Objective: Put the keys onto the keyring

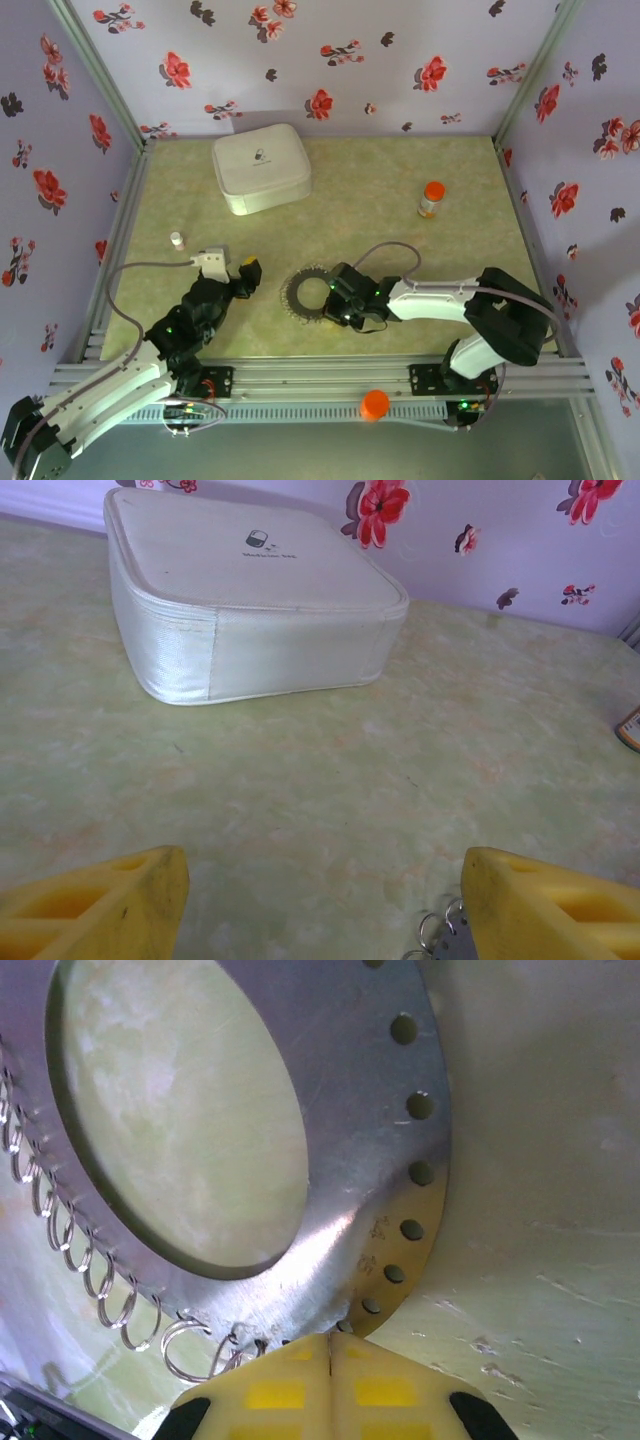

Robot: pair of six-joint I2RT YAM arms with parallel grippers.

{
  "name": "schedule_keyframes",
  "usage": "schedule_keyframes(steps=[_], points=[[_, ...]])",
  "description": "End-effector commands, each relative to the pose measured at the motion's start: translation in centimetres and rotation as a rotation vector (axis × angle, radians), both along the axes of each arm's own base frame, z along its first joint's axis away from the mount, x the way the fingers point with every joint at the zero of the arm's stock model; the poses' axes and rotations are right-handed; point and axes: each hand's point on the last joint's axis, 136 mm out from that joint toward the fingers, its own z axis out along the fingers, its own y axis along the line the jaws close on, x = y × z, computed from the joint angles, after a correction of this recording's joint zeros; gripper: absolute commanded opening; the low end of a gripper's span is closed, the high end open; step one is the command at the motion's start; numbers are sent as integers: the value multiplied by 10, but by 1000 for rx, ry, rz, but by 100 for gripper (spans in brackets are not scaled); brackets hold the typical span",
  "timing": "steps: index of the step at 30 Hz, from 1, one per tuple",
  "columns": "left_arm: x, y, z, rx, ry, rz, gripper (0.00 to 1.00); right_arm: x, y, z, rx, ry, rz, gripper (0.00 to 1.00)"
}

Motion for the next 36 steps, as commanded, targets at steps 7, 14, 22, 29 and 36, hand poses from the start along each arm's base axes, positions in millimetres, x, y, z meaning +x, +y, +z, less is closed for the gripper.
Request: schedule_keyframes(steps=[7,14,22,29,36], points=[[0,3,-1,1,2,6,72,3,-25,14,-190,-76,135,0],[-1,4,-3,14,8,6,72,0,-53,24,-388,-118,363,0],[-1,4,-4,25,15,5,72,-1,-52,15,-428,-107,465,0],[0,4,-3,33,12,7,73,-8,-43,5,-415,-78,510,0],[0,3,-4,41,11,4,73,-13,-40,2,-395,-53,514,15]])
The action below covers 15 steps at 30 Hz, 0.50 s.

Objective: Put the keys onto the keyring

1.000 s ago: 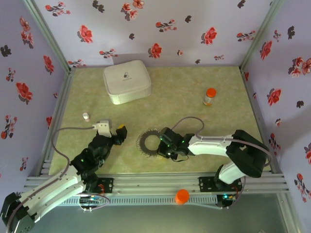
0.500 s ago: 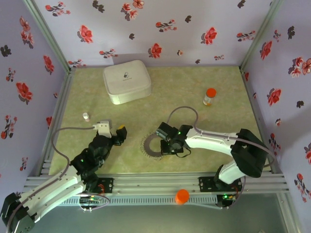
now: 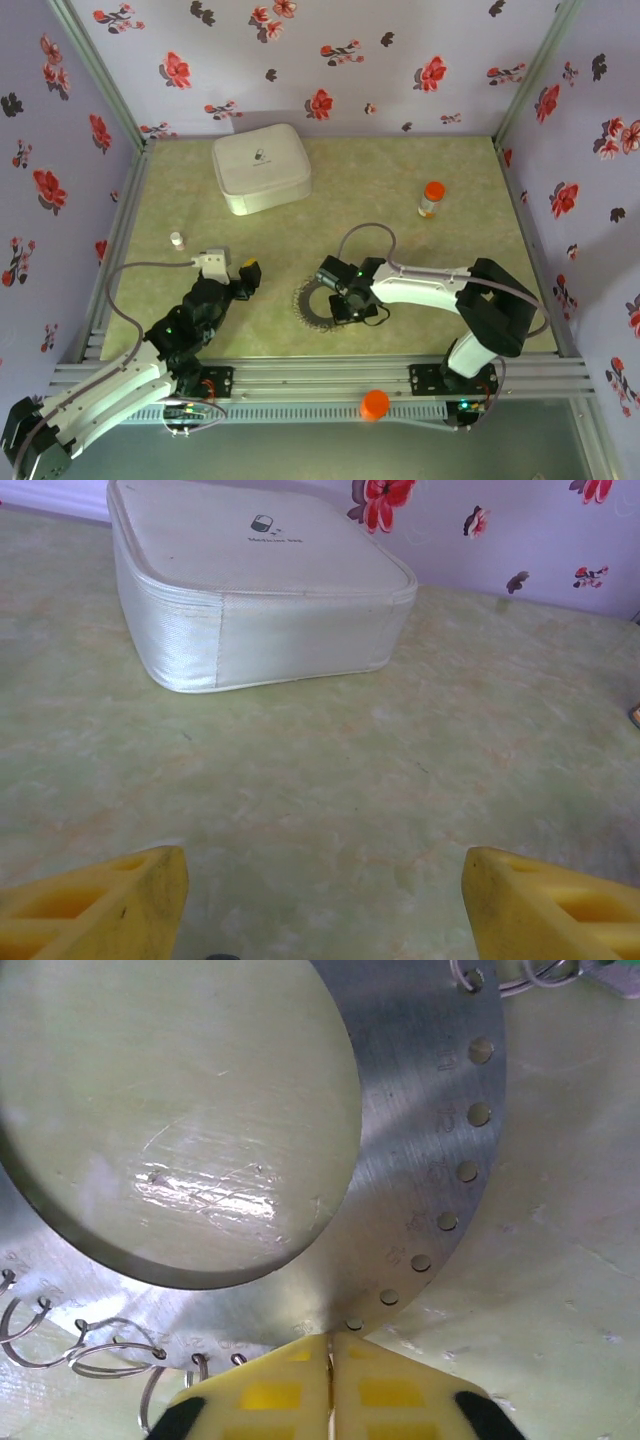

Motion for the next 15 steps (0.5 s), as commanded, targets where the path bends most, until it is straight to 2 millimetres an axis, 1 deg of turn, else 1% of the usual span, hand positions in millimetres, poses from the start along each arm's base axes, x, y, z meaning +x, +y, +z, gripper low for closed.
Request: schedule_keyframes(steps=[1,8,13,15], points=[[2,1,3,11,-11,6,73,-5,5,1,9,26,10,15],[3,1,5,15,-16,4,73,-10,8,3,46,54,-45,18],[3,1,6,16,-19,4,73,-10,2,5,60,50,-143,20],[2,1,6,16,-19,3,73,-8,-3,5,68,45,-198,24]])
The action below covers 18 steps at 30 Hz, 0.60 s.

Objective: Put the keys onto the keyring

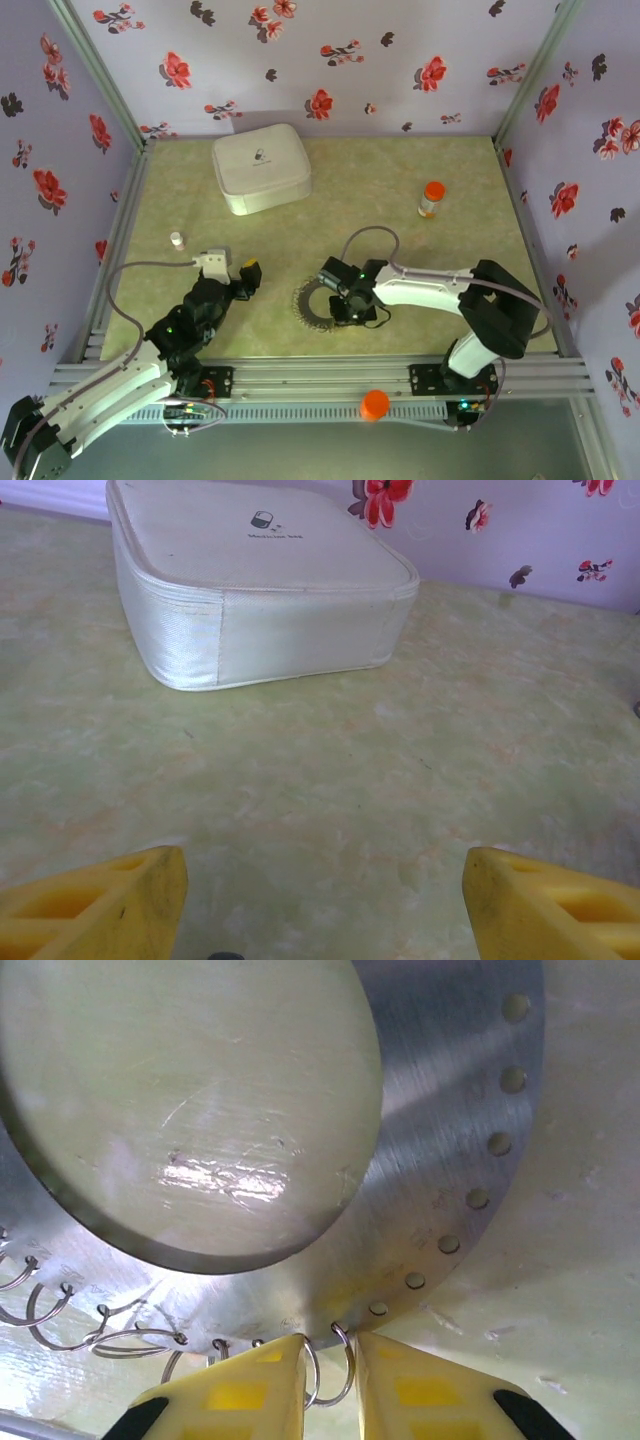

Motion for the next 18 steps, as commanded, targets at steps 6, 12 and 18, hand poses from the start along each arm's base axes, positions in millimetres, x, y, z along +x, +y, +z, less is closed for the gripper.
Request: schedule_keyframes(steps=[6,12,18], points=[[1,2,6,2,-21,6,73,5,-15,10,103,-2,-254,26],[1,2,6,-3,-22,6,73,-1,-9,0,176,62,-321,26],[2,2,8,1,-26,5,73,-1,-5,-3,212,81,-331,25]])
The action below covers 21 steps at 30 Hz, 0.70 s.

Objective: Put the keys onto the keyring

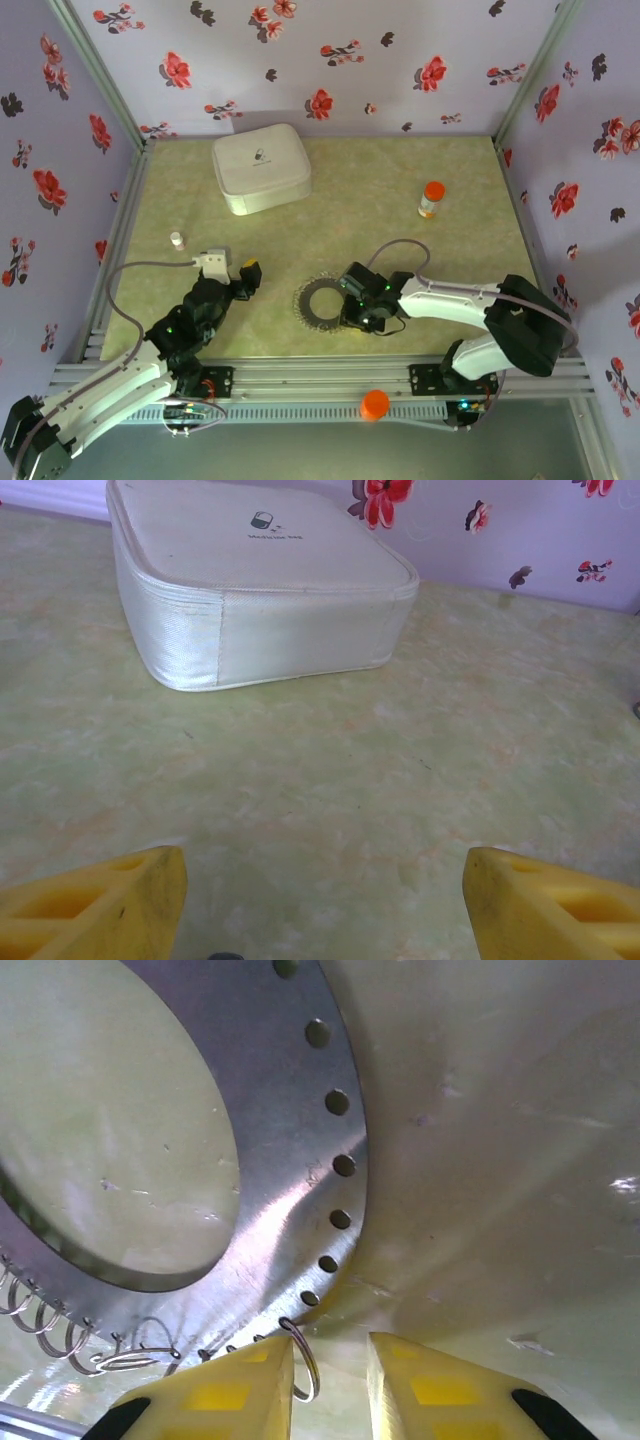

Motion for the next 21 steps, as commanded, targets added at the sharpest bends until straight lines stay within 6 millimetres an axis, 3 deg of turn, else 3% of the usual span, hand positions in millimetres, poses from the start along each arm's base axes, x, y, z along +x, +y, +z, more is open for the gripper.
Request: schedule_keyframes(steps=[1,12,21], points=[[2,1,7,1,-26,4,73,2,6,1,48,16,-38,25],[3,0,9,7,-25,2,73,3,4,-2,53,21,-53,15],[3,0,9,12,-25,1,73,7,-5,4,-4,-19,-12,0]])
